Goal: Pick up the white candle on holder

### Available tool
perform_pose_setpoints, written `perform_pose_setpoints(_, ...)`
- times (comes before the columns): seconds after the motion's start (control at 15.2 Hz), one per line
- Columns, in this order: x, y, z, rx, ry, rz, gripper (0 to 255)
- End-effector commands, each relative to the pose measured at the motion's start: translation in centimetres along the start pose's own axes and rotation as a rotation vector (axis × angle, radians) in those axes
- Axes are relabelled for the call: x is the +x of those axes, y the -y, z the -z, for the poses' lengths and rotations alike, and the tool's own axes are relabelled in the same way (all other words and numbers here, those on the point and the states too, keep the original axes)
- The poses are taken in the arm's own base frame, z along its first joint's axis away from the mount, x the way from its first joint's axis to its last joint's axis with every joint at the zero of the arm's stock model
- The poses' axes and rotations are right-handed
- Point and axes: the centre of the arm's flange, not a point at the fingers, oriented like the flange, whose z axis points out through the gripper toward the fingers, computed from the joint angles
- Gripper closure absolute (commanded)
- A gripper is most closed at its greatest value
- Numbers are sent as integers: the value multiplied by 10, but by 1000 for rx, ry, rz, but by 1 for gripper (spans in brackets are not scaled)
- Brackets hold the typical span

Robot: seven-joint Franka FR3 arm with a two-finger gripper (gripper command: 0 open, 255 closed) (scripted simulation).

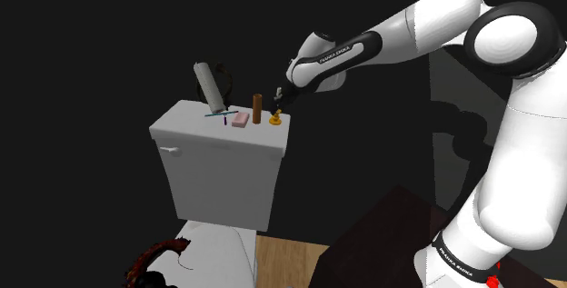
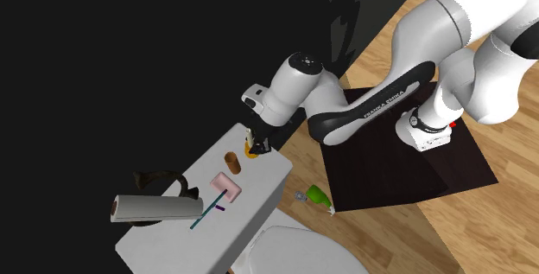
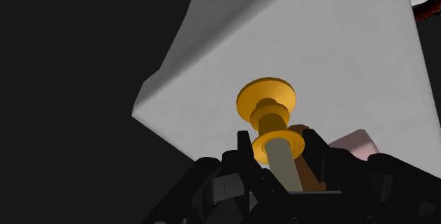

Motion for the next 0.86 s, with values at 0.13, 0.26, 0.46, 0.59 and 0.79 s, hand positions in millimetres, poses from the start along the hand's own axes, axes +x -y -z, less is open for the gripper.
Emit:
perform_pose_setpoints(0.13, 9, 1, 20, 0, 0, 0, 255)
perform_pose_setpoints(0.26, 13, 1, 30, 0, 0, 0, 255)
perform_pose_setpoints(0.46, 20, 2, 44, 0, 0, 0, 255)
perform_pose_setpoints(0.59, 24, 3, 54, 0, 0, 0, 255)
perform_pose_setpoints(0.79, 27, 3, 59, 0, 0, 0, 255)
